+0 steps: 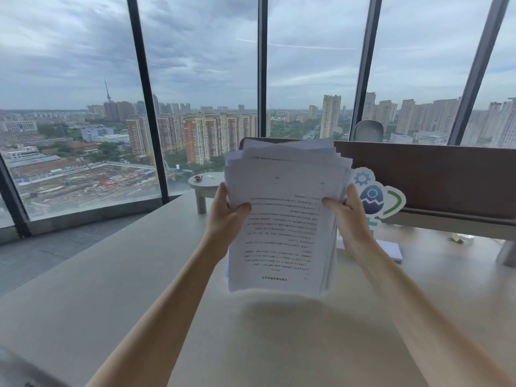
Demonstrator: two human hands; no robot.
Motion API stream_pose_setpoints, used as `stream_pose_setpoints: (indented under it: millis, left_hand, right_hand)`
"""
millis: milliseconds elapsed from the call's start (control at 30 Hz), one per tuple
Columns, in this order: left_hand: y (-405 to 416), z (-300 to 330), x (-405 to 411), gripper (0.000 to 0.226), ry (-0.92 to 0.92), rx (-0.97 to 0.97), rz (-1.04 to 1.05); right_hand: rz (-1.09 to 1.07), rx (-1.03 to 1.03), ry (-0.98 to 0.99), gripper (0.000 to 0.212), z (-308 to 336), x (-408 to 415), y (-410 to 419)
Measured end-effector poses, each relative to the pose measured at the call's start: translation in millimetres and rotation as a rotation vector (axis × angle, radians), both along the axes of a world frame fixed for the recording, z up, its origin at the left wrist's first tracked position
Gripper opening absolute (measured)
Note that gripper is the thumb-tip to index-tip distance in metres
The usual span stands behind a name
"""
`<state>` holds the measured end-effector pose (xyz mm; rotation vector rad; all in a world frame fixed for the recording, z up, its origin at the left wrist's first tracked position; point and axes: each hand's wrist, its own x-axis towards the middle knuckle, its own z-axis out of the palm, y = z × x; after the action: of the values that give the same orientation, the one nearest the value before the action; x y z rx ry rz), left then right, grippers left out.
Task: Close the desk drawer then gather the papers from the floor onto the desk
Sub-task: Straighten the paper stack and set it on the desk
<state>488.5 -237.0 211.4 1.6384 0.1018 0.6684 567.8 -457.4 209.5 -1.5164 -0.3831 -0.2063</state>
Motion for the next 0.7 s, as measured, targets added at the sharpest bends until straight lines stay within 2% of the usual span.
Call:
stream_pose_setpoints:
  millis: [233,367,500,700]
  left_hand:
    - [-6.3,-20.1,-2.2,0.055,0.07,-0.051,-0.135]
    - [-2.1,-40.4,2.7,0.043,0.111,-0.075,-0.14]
    - [-2.4,-54.5,4.6,0.044,0.077,-0.082,-0.083]
    - [-1.9,-51.4,4.6,0.031,-0.031,-0.109,-0.067]
  right_hand:
    - [0.05,-0.025,-0.028,0.029,-12.0,-8.6,-2.6]
    - [0.067,-0.085,0.023,0.03,-30.3,-7.8,0.9]
    - [0.06,-0.1,0.085,0.029,-50.0,-7.0,5.8]
    - [0.035,-0.024,0.024,0.028,-38.1,-10.6,4.9]
